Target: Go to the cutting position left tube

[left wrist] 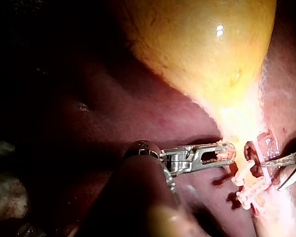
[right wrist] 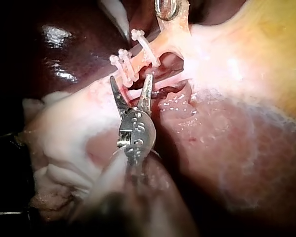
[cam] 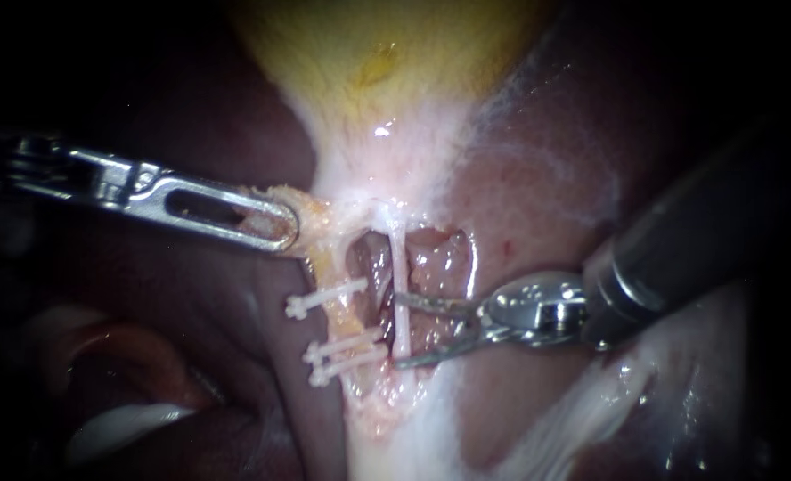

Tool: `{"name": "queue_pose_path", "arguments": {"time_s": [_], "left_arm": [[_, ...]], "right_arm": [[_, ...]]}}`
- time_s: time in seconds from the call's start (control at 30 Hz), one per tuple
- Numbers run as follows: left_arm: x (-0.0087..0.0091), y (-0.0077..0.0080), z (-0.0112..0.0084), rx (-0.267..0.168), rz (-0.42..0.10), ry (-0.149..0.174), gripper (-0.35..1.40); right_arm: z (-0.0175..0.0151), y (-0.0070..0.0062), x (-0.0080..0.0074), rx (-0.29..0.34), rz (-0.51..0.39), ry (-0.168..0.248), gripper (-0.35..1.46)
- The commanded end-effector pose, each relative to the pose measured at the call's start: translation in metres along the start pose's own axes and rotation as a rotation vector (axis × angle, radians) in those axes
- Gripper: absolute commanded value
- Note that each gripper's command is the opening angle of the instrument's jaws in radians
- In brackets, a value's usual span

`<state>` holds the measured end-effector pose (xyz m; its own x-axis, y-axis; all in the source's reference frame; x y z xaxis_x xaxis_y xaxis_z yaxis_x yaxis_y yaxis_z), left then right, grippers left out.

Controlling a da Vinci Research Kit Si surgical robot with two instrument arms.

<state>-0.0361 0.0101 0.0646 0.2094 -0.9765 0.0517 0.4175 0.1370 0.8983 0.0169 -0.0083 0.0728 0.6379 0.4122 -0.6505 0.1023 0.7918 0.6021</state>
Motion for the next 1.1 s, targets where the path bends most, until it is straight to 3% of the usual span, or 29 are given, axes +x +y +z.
{"name": "queue_pose_path", "arguments": {"time_s": [0.03, 0.27, 0.47, 0.77, 1.1], "left_arm": [[0.0, 0.0, 0.0, 0.0, 0.0, 0.0, -0.35], [0.0, -0.0001, 0.0001, -0.001, -0.001, -0.001, -0.35], [0.0, -0.0003, 0.0001, -0.001, -0.001, -0.001, -0.35], [0.0, -0.0003, 0.0002, -0.001, -0.001, -0.002, -0.35], [0.0, -0.0003, 0.0002, -0.002, -0.001, -0.002, -0.35]], "right_arm": [[0.0004, 0.0001, 0.0, 0.006, 0.006, -0.002, 1.18], [0.0024, 0.0009, -0.0013, 0.039, 0.026, -0.015, 1.1], [0.0033, 0.0021, -0.0017, 0.035, 0.031, -0.016, 1.13], [0.0037, 0.003, -0.0013, 0.057, 0.068, 0.025, 1.13], [0.0044, 0.0032, -0.0005, 0.133, 0.117, 0.076, 1.11]]}}
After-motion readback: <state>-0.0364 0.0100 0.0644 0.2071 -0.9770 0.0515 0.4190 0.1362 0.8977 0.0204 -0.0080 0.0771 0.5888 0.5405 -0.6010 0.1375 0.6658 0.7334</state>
